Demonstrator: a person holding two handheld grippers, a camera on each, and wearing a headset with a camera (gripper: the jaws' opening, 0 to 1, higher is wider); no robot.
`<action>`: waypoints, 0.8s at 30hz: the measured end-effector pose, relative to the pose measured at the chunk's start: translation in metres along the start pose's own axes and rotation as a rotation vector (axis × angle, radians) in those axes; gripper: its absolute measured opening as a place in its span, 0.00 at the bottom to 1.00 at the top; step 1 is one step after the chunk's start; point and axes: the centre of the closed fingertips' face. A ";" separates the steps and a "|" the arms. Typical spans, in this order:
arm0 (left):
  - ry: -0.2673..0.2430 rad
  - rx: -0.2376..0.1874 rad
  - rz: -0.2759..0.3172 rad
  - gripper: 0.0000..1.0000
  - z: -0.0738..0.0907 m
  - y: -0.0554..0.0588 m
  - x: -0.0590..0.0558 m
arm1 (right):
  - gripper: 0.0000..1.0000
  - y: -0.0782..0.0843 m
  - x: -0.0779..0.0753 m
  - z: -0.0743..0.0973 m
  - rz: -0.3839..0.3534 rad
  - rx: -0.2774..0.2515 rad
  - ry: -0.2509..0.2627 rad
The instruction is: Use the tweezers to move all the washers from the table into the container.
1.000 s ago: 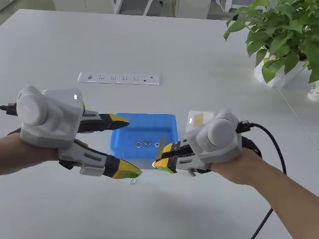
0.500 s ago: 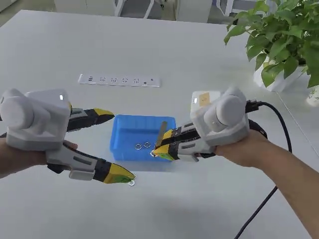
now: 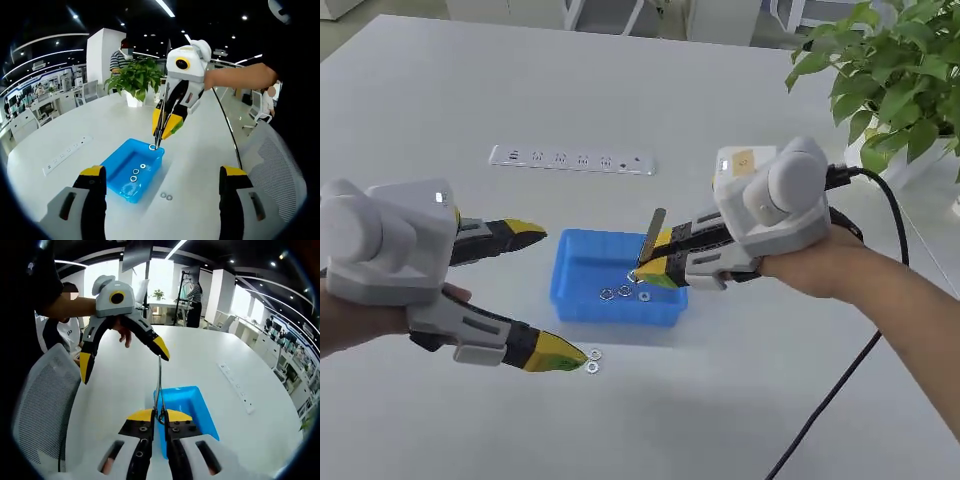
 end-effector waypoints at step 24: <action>-0.026 -0.012 0.013 0.99 0.007 0.000 0.008 | 0.08 0.042 -0.039 -0.027 0.016 0.048 -0.029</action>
Point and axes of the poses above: the centre of the closed fingertips' face, and the gripper's own axes: z roughly backward along the fingers, x roughly to its left, y roughly out of its underside, and after that the axes turned 12 degrees about -x, right-handed
